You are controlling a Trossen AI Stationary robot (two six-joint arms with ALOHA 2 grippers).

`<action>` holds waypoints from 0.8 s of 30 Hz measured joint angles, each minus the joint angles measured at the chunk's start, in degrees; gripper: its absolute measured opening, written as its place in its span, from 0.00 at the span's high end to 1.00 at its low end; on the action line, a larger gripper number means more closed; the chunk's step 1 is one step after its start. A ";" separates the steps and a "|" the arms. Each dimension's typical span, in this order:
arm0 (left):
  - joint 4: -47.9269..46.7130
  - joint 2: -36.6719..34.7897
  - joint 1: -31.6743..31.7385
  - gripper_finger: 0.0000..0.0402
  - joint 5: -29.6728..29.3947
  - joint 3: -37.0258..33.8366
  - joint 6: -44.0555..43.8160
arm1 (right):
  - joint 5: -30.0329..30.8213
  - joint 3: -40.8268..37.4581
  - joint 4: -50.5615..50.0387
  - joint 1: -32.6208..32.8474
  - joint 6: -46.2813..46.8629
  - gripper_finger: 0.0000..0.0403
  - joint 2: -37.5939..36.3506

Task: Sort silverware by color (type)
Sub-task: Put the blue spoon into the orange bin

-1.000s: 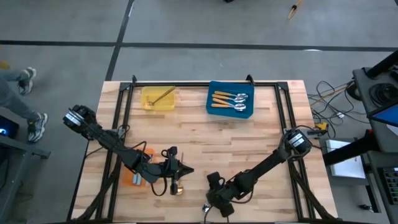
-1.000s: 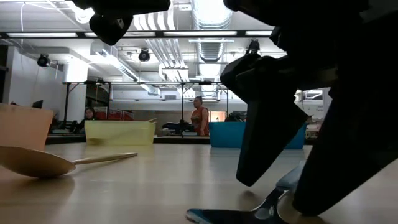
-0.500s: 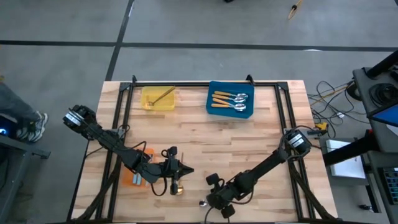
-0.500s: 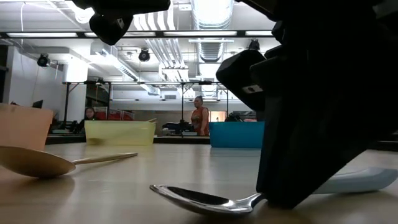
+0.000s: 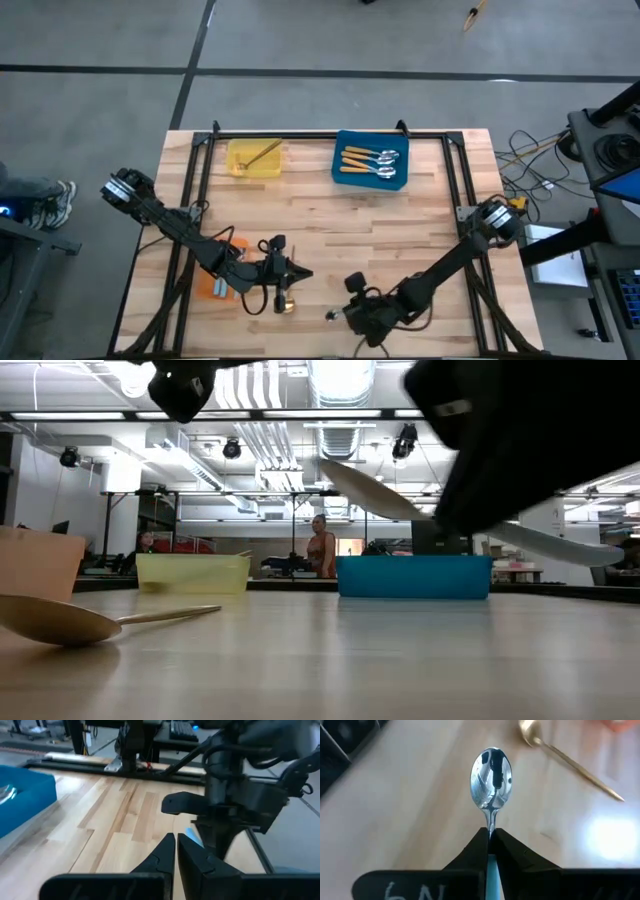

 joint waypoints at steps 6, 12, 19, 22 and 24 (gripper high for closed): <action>2.43 -0.15 0.00 1.00 -1.45 0.00 2.65 | 8.49 -6.15 9.81 3.22 -2.14 0.97 -4.82; 2.33 -1.13 0.00 1.00 -1.53 0.00 5.27 | 14.22 -14.06 27.49 6.91 -9.26 0.97 -9.23; 1.91 -3.05 -0.15 1.00 -3.04 0.00 7.96 | 21.33 -20.76 47.50 8.29 -20.92 0.97 -11.71; 1.94 -3.67 -0.15 1.00 -4.54 0.00 9.53 | 26.92 -21.83 54.84 7.91 -25.83 0.97 -11.38; 1.91 -3.78 -0.17 1.00 -6.47 0.00 10.04 | 30.31 -22.47 59.05 7.16 -28.81 0.97 -10.86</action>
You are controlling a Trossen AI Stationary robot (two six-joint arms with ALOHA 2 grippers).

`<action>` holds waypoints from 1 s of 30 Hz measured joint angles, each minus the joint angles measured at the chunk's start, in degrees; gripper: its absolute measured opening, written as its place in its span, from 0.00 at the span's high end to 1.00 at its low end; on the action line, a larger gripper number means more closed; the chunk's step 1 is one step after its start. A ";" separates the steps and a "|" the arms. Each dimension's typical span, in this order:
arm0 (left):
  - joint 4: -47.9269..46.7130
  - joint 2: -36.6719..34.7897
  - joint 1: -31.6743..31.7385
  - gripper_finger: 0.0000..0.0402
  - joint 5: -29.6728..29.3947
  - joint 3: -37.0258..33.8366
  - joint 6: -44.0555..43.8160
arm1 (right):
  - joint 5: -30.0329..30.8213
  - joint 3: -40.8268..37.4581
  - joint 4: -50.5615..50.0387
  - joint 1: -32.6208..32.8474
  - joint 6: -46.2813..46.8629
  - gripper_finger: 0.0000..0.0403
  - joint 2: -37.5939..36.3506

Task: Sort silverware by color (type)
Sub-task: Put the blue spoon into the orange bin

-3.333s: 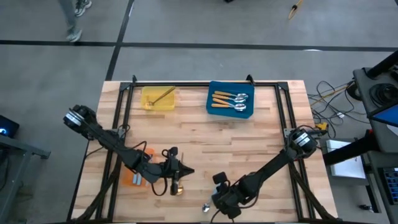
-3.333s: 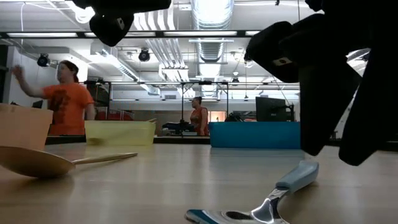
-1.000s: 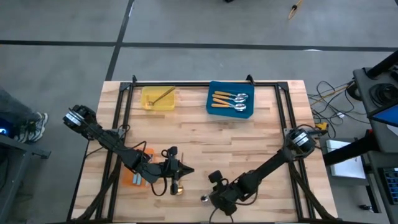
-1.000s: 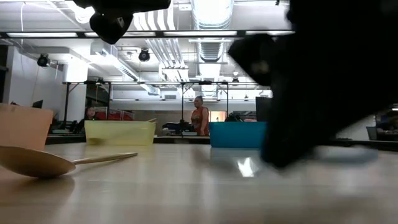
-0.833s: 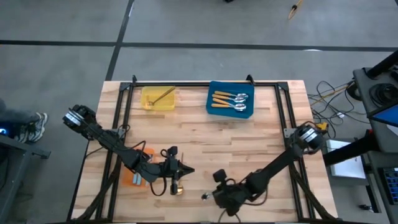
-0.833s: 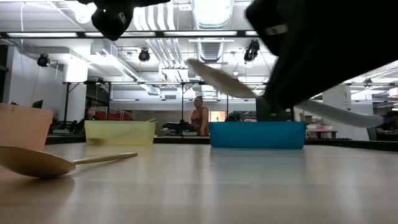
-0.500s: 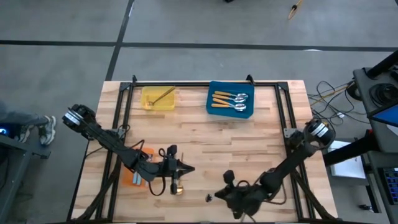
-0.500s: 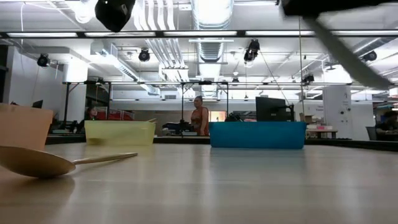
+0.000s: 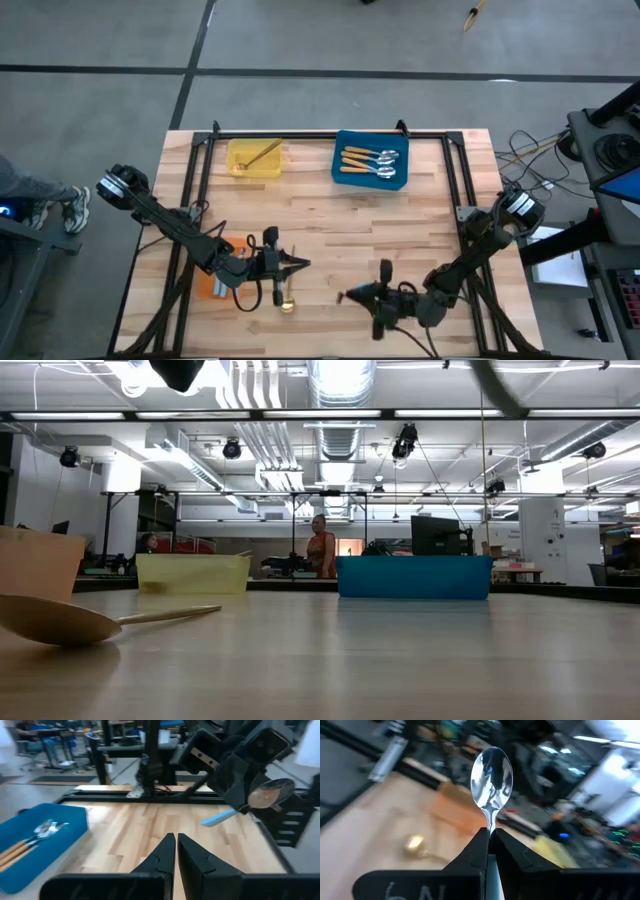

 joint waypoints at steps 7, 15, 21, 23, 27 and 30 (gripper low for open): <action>0.25 -0.04 0.04 1.00 -2.57 0.00 0.29 | 9.05 0.28 8.32 -4.23 -4.11 0.97 1.54; 0.44 -0.06 0.07 1.00 -2.57 0.00 0.29 | 15.63 2.19 8.47 -9.98 -1.51 0.97 2.15; 1.10 -0.07 0.86 0.96 -3.69 0.00 0.97 | 14.17 3.61 8.40 -12.63 -3.81 0.97 2.15; 1.75 -0.07 1.71 0.93 -5.34 0.00 1.66 | 12.54 4.34 8.32 -13.42 -4.11 0.97 2.15; 4.15 -0.07 3.70 0.84 -5.63 0.00 4.55 | 11.52 5.19 8.31 -14.79 -5.21 0.97 2.15; 4.36 -0.07 5.02 0.77 -5.62 0.00 5.53 | 11.29 5.67 8.14 -15.16 -6.34 0.97 2.15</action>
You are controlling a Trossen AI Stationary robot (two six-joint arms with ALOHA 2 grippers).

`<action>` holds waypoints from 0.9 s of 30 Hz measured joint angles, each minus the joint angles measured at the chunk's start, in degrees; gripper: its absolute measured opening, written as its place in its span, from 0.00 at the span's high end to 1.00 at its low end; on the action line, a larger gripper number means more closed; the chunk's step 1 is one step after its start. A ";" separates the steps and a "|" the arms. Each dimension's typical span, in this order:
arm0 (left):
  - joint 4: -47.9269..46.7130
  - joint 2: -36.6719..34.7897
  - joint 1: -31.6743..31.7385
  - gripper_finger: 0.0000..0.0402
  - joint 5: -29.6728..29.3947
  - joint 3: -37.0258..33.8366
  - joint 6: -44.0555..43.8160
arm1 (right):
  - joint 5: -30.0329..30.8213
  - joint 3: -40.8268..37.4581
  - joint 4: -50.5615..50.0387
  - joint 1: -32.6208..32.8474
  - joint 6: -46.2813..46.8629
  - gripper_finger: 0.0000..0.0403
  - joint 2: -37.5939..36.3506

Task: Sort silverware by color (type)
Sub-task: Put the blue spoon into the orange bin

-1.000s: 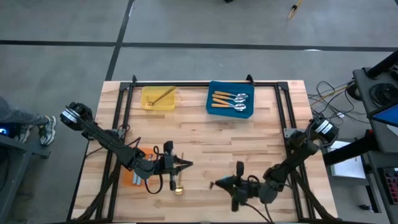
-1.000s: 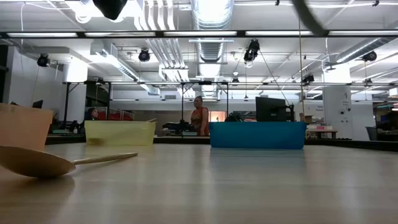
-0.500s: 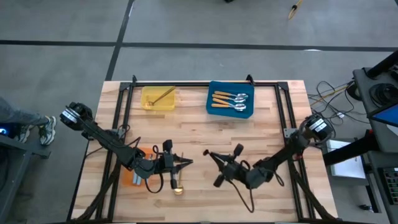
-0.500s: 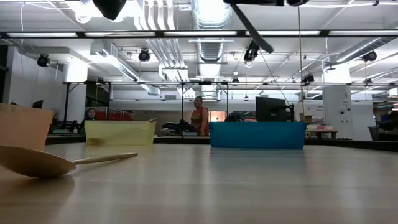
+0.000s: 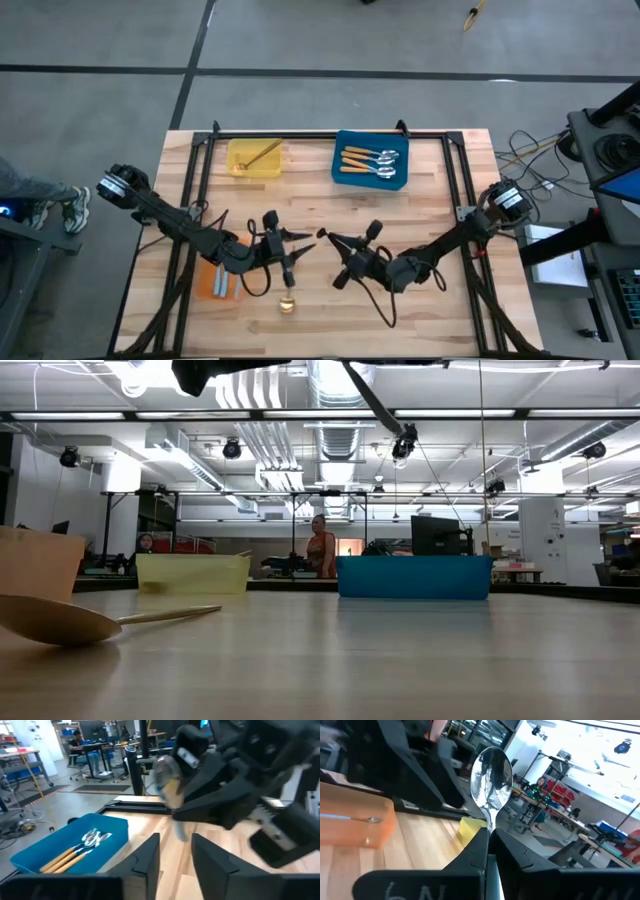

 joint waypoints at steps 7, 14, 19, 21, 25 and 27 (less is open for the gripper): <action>0.84 0.00 2.35 0.62 0.09 0.00 0.09 | -0.53 0.71 -0.21 -1.29 -1.67 0.97 0.00; 4.38 0.07 2.74 0.57 1.27 0.00 0.07 | -0.66 0.75 -2.17 -2.45 -1.33 0.97 0.00; 5.53 0.09 3.25 0.58 1.73 0.00 -1.19 | -3.73 0.75 -2.05 -2.78 -1.25 0.97 0.00; 6.12 0.09 3.37 0.59 1.73 0.00 -1.21 | -3.79 0.75 -1.91 -2.93 -1.29 0.97 0.00; 6.20 0.09 4.00 0.59 1.76 0.00 -1.40 | -5.48 0.75 -1.93 -3.47 -1.86 0.97 0.00; 6.42 0.09 4.48 0.59 1.74 0.00 -1.71 | -7.72 0.75 -1.91 -3.74 -1.76 0.97 0.00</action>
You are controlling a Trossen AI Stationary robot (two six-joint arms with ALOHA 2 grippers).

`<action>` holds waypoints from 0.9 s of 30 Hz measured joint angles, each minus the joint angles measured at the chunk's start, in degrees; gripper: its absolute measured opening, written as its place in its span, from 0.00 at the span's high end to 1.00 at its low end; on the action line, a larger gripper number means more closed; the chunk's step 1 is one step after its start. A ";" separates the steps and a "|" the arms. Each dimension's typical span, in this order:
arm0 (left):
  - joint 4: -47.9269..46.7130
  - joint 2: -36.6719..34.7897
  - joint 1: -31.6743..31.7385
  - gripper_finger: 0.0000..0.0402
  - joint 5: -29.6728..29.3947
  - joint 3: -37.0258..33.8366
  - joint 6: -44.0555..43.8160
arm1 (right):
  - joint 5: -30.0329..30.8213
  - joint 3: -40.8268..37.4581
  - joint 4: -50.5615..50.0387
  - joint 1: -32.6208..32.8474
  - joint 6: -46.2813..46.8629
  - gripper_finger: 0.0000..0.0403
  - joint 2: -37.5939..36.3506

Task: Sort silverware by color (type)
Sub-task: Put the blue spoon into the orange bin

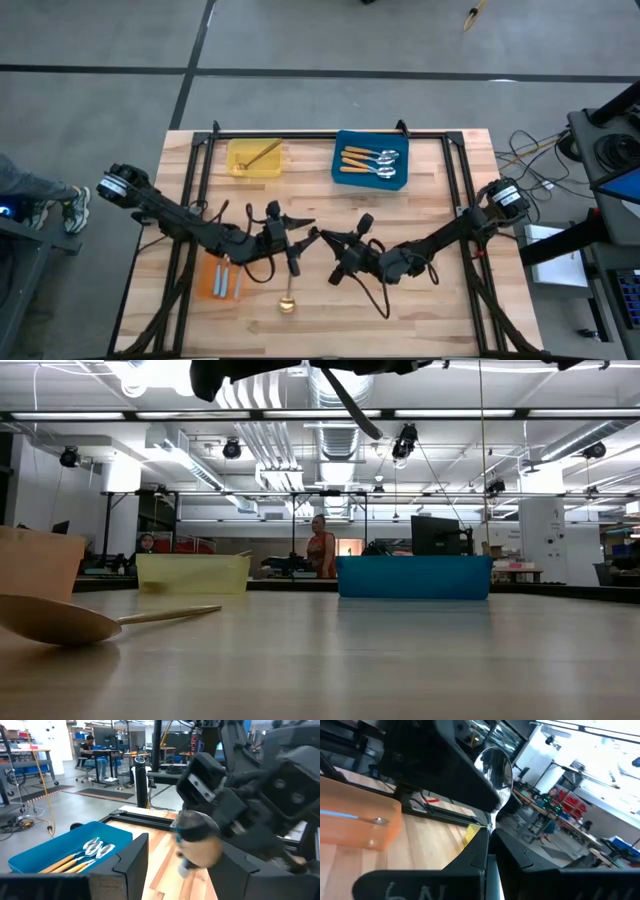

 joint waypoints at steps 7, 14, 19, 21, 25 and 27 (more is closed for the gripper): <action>0.30 0.04 0.42 0.60 -0.81 0.00 -1.20 | 0.27 0.00 0.00 -0.48 0.45 0.97 0.00; 0.54 0.07 0.44 0.75 -2.88 0.00 -2.22 | 2.22 0.00 -0.42 -0.48 0.43 0.97 0.00; 0.54 0.07 0.44 0.92 -3.05 0.00 -3.04 | 2.48 0.00 -0.90 -0.50 0.54 0.97 0.00; 0.54 0.07 0.44 0.98 -3.29 0.00 -3.65 | 2.37 0.00 -1.28 -0.41 0.56 0.97 0.00; 0.45 0.09 0.42 0.99 -4.55 0.00 -4.01 | 1.93 0.02 -2.35 -0.47 0.63 0.97 -0.05; 0.40 0.11 0.42 1.00 -4.83 -0.02 -4.01 | 1.79 0.02 -2.58 -0.53 1.33 0.97 -0.07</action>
